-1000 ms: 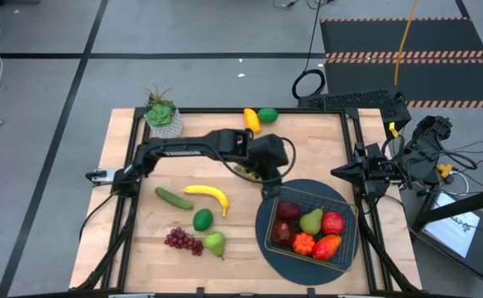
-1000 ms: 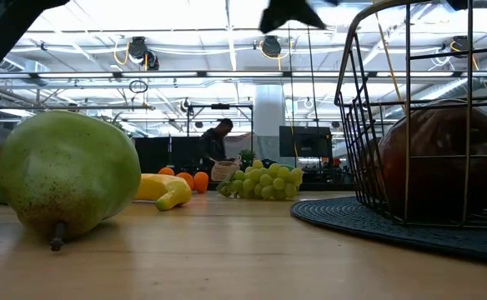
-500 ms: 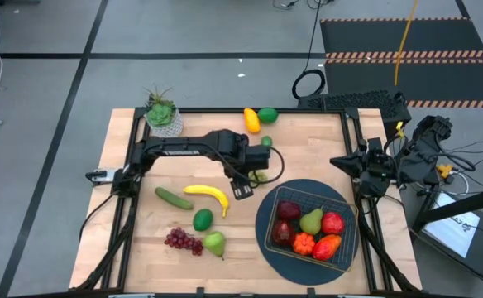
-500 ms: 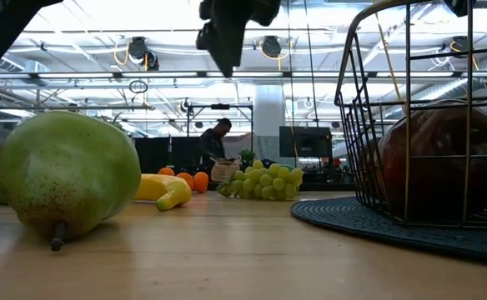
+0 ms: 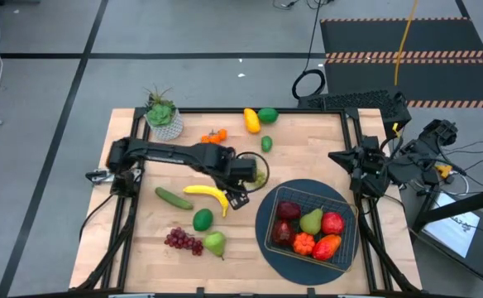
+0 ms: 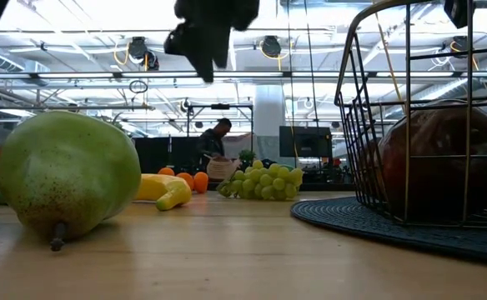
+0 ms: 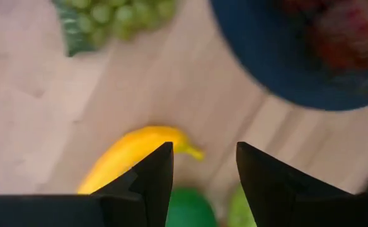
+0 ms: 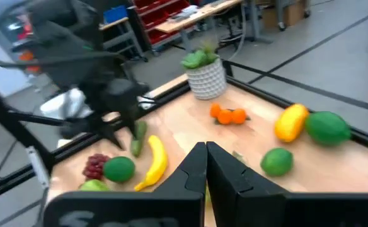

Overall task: Build produce basket
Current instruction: Put the pear into the gold wire basket

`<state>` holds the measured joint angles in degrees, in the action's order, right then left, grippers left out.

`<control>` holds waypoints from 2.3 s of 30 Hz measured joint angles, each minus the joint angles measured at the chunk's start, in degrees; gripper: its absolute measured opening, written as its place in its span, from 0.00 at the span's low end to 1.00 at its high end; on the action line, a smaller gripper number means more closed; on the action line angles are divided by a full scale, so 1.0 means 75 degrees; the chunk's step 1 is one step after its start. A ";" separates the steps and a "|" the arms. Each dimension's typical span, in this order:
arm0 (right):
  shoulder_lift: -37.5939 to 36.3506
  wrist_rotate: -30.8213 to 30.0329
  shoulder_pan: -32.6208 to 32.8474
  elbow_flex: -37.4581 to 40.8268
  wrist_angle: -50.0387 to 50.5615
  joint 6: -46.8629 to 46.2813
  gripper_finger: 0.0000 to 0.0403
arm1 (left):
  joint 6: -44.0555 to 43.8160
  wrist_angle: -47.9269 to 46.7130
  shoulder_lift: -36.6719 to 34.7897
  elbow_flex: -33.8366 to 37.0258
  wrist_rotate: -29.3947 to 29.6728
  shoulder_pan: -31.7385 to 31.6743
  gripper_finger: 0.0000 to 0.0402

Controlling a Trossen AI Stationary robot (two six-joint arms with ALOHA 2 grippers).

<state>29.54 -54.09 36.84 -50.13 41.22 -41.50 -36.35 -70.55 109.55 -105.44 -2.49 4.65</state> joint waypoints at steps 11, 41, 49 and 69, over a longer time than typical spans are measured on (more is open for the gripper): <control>0.0016 0.0246 -0.0533 0.0239 0.0214 -0.1943 0.00 | -0.2152 0.1676 -0.1777 0.1515 0.0820 0.1832 0.44; 0.4060 0.2657 -0.2154 0.0664 -0.4605 -0.1125 0.00 | 0.0420 0.3436 -0.3782 0.4708 0.3622 0.4041 0.43; 0.4408 0.2640 -0.2193 0.0664 -0.4600 0.0471 0.00 | 0.0232 0.3936 -0.3667 0.5484 0.4343 0.4081 0.44; 0.4085 0.2648 -0.2193 0.0656 -0.6065 0.1844 0.00 | 0.1184 0.7318 -0.3657 0.6929 0.5027 0.4550 0.43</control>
<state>60.18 -34.22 20.40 -45.21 -4.27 -27.66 -27.47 -15.66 82.13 -53.47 35.21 38.77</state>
